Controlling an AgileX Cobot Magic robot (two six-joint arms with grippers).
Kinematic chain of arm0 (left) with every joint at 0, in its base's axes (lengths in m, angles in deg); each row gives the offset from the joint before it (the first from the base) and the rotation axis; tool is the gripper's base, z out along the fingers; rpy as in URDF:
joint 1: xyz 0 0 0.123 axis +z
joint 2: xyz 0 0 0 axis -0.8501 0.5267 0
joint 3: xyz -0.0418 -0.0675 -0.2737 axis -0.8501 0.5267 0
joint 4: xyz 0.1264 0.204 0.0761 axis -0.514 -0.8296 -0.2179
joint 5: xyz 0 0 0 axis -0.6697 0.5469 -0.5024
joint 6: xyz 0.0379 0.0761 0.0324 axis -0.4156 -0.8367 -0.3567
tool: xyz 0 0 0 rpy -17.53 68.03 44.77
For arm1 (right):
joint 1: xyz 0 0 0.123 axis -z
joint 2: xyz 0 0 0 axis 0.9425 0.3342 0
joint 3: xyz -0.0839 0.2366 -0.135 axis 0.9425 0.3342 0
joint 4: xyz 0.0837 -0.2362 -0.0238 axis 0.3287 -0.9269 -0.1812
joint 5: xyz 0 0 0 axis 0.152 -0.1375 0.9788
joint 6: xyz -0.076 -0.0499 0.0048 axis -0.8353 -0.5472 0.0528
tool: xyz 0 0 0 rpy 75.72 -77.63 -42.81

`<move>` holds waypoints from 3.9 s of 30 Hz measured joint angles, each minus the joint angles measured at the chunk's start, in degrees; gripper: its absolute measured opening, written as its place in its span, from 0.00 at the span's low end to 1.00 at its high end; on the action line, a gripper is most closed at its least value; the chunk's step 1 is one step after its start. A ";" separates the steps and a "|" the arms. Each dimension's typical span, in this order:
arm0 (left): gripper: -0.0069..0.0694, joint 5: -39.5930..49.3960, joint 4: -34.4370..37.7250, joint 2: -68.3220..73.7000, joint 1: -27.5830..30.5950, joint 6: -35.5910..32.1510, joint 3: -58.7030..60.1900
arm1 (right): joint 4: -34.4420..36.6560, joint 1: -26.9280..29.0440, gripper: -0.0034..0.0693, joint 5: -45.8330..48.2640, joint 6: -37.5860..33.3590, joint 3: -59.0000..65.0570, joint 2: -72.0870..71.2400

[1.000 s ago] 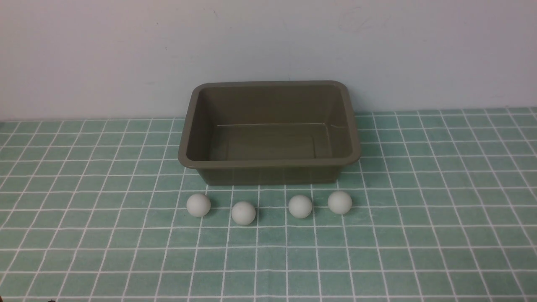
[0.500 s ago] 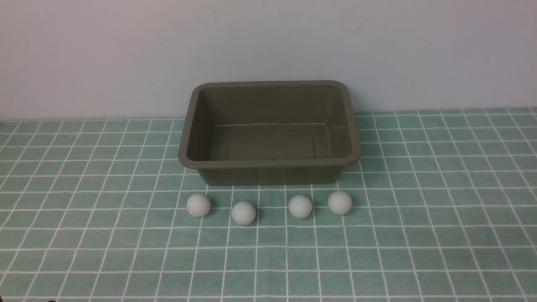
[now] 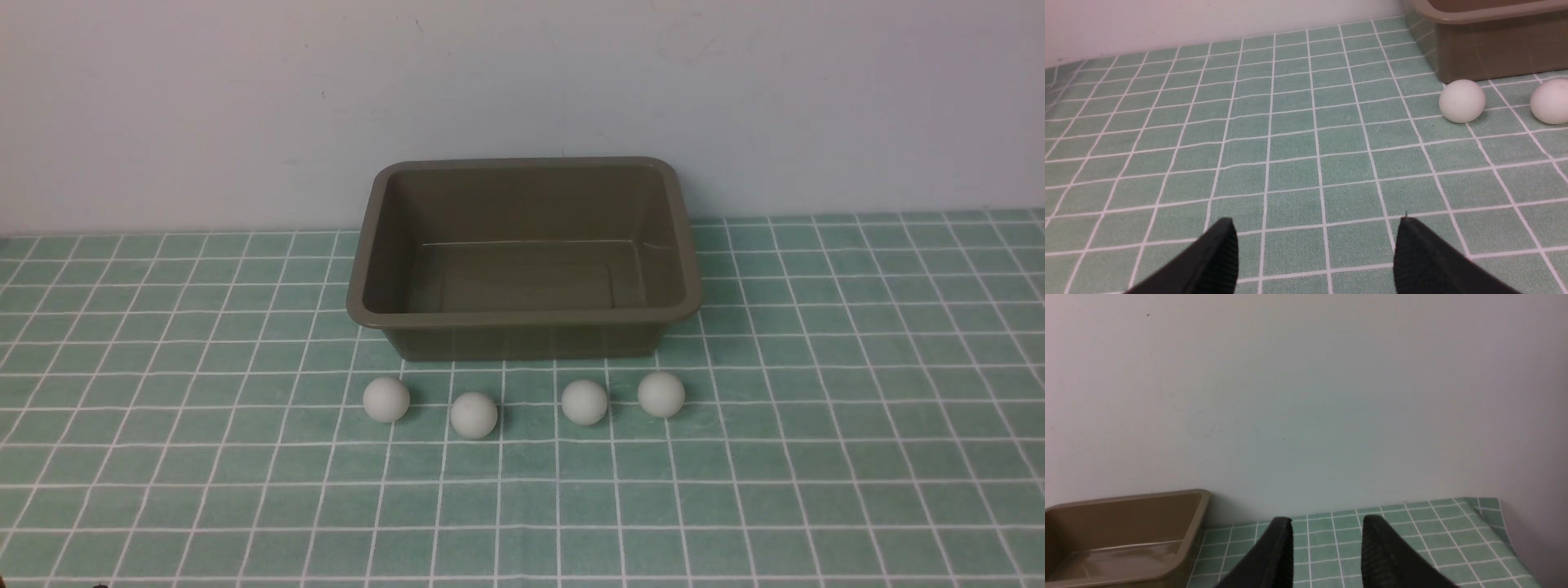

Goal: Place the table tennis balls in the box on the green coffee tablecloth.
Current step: 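Reach for and grasp a ping pong ball on the table beside the basket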

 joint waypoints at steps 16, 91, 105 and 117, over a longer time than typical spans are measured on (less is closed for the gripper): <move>0.69 0.00 0.00 0.00 0.00 0.00 0.00 | 1.80 0.00 0.35 0.97 0.17 6.54 0.00; 0.69 12.72 32.19 31.79 0.00 -31.87 -33.38 | 15.90 0.00 0.35 -2.30 -5.63 6.91 0.00; 0.76 18.58 33.27 63.84 0.00 -41.03 -47.90 | 15.90 0.00 0.35 -1.03 -5.63 6.91 0.00; 0.76 17.06 34.13 85.16 0.00 -48.00 -56.86 | 15.90 0.00 0.35 -0.92 -5.68 6.91 0.00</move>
